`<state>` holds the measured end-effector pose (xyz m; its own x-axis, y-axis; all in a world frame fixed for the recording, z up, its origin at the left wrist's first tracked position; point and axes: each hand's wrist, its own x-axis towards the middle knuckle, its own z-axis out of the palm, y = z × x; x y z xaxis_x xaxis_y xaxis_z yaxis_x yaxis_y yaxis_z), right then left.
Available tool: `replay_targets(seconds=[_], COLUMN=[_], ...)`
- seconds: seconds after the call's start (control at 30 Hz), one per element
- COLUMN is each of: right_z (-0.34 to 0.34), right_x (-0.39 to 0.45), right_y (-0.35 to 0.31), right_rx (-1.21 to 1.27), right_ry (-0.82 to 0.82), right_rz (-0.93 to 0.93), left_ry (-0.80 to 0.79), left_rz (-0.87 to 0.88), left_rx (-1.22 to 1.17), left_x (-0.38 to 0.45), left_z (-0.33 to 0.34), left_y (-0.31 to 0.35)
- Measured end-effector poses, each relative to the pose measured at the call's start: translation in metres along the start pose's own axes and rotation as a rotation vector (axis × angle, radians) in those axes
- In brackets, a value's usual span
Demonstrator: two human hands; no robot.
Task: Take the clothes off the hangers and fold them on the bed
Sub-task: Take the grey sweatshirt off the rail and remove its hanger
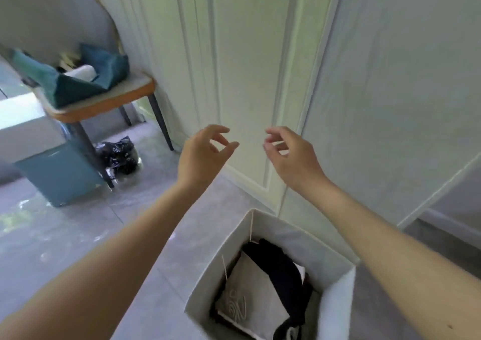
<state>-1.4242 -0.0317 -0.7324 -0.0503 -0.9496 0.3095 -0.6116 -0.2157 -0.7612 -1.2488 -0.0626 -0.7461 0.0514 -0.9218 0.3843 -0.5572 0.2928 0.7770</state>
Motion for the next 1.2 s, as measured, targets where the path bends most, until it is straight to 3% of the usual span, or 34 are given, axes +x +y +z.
replay_targets(seconds=[0.1, 0.17, 0.3, 0.57, 0.83, 1.03, 1.2], right_z=[-0.045, -0.076, -0.140, -0.257, -0.320, -0.326, -0.310], right_x=[0.025, 0.038, 0.059, 0.056, -0.026, -0.131, -0.221], right_y=[-0.101, -0.167, -0.294, -0.511, -0.703, -0.788, -0.859], right_rx=[0.068, 0.117, 0.225, 0.382, 0.475, 0.548, 0.626], right_ry=[-0.009, -0.018, -0.058, -0.181, -0.364, -0.481, -0.570], right_rz=[-0.108, -0.149, -0.197, -0.352, -0.613, -0.772, -0.767], left_ry=[0.138, 0.141, 0.066, 0.266, 0.501, 0.622, 0.691], left_rz=[-0.019, 0.004, 0.078, 0.042, -0.008, 0.019, 0.025], left_rx=[-0.103, -0.140, -0.052, -0.004, 0.131, 0.203, 0.173], left_x=[0.025, 0.040, 0.056, 0.036, -0.084, -0.196, -0.299], left_z=[-0.072, -0.119, -0.216, -0.412, -0.600, -0.699, -0.801], left_y=[0.070, 0.120, 0.224, 0.404, 0.535, 0.596, 0.627])
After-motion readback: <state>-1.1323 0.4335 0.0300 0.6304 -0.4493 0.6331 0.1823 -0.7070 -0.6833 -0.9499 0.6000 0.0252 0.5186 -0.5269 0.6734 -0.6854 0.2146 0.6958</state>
